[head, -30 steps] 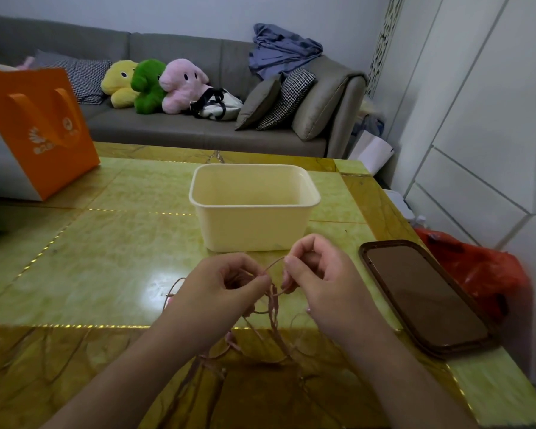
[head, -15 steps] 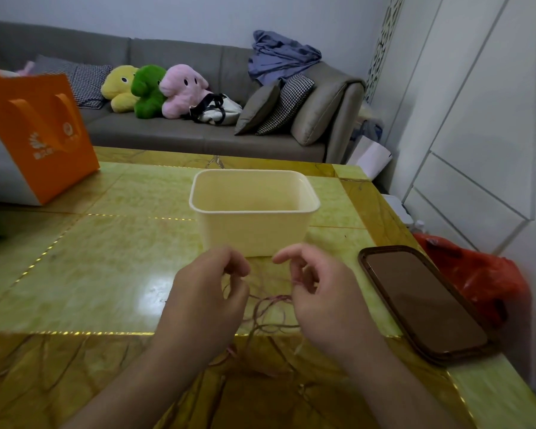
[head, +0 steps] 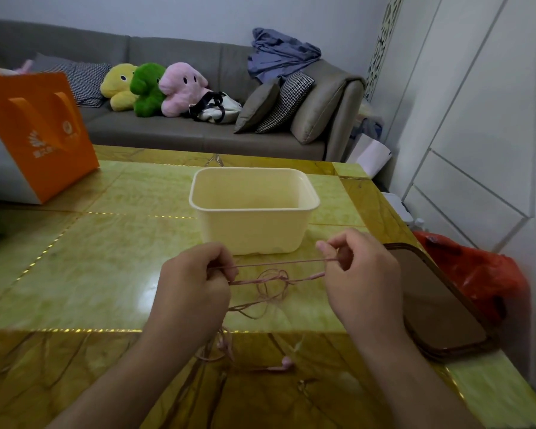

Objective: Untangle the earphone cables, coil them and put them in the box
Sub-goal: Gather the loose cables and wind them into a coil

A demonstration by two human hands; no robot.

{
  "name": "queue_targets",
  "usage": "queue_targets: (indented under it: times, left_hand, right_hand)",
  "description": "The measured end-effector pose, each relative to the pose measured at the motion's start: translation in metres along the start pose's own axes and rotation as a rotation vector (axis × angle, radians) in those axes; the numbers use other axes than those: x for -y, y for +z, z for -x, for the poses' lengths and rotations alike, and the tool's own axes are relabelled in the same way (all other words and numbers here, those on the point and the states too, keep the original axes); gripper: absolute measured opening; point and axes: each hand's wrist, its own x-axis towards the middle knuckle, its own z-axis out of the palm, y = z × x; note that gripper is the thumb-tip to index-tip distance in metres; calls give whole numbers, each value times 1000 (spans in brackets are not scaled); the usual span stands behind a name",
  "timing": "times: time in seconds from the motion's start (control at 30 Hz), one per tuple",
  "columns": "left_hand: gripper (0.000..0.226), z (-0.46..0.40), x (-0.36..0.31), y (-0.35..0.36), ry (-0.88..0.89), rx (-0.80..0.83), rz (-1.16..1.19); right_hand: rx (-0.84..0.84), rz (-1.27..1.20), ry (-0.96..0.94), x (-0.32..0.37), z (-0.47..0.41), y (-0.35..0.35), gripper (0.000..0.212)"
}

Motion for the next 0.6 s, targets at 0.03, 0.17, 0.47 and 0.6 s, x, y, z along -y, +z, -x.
queue_targets:
  times: [0.03,0.17,0.47,0.6]
  left_hand:
    - [45,-1,1,-1,50,-16,-31]
    - [40,-4,4,-3,70,-39,-73]
    - [16,-20,-9,-11,-450,126,1143]
    - [19,-23,-2,-21,-433,101,1011]
  right_hand:
    - [-13,25,-3,-1,-1,-1,21]
    - [17,-77,84,-2,-4,-1,22]
    - [330,-1158,669,14,-12,-8,38]
    - [133,-598,374,-2,-15,-17,35]
